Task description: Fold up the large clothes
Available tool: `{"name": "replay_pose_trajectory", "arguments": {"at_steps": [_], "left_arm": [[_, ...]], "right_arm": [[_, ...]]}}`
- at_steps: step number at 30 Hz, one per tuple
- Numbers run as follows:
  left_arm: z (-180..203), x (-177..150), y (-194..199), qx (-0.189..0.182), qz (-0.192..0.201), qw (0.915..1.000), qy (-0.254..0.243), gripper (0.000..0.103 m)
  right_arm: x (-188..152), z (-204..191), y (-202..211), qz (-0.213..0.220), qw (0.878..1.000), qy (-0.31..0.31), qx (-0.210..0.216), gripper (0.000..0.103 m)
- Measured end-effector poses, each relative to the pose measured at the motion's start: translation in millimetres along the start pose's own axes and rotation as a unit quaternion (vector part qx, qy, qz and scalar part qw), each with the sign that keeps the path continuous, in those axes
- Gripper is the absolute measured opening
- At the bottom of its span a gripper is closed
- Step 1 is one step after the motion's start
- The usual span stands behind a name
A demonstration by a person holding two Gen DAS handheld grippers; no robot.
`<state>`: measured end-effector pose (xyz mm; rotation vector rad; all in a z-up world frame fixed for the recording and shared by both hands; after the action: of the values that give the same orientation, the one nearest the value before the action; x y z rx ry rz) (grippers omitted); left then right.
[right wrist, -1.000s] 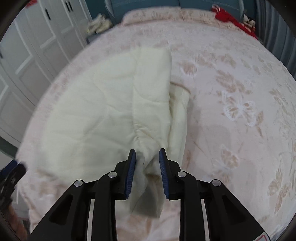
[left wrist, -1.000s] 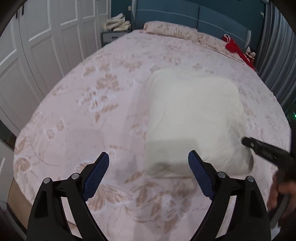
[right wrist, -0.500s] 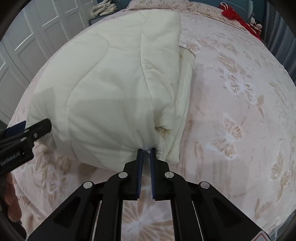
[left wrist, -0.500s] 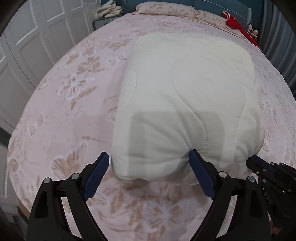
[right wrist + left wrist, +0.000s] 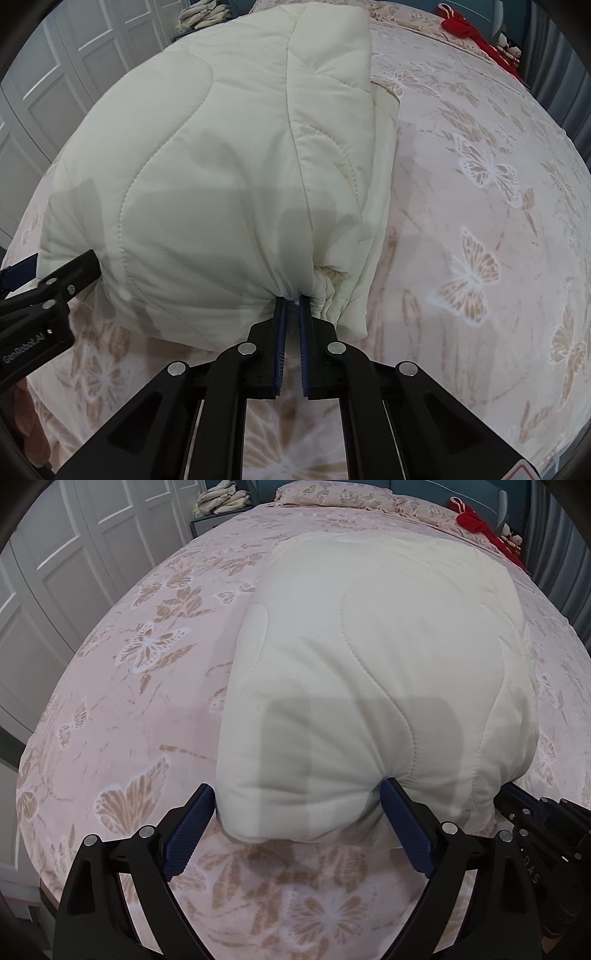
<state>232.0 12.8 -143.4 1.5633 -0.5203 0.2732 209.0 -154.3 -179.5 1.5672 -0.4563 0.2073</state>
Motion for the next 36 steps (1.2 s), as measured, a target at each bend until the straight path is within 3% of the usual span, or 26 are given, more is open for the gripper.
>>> {"name": "replay_pose_trajectory", "arguments": {"at_steps": [5,7,10,18,29,36], "left_arm": [[3,-11,22,0.002,0.009,1.0000,0.002,0.087],[8,-18,28,0.004,0.009,0.9999,0.003,0.087],[14,-28,36,0.003,0.013,0.9999,0.004,0.087],[21,-44,66,0.009,0.034,0.9994,0.004,0.087],[27,-74,90,0.020,0.056,0.9982,0.004,0.087],[29,-90,95,0.025,0.061,0.9979,0.001,0.087]], "right_arm": [[-7,9,42,0.033,0.998,-0.032,0.032,0.012],[-14,14,56,0.043,0.998,-0.040,0.029,0.019],[-23,20,67,0.050,0.997,-0.044,0.024,0.022],[-42,23,92,0.070,0.996,-0.040,0.023,0.023],[-72,11,114,0.102,0.994,-0.028,0.018,0.036],[-84,16,123,0.121,0.992,-0.036,0.004,0.050]]}}
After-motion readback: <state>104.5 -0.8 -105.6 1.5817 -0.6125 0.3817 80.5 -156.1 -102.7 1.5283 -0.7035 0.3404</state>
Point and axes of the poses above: each gripper's, at about its wrist camera, not at the fingertips, and y roughly against the way its jaws point, z to its right, x to its top, the point moved 4 cm from there along -y, roughly the way its jaws point, and after that the axes turned 1 degree about -y, right-handed, at the moved point
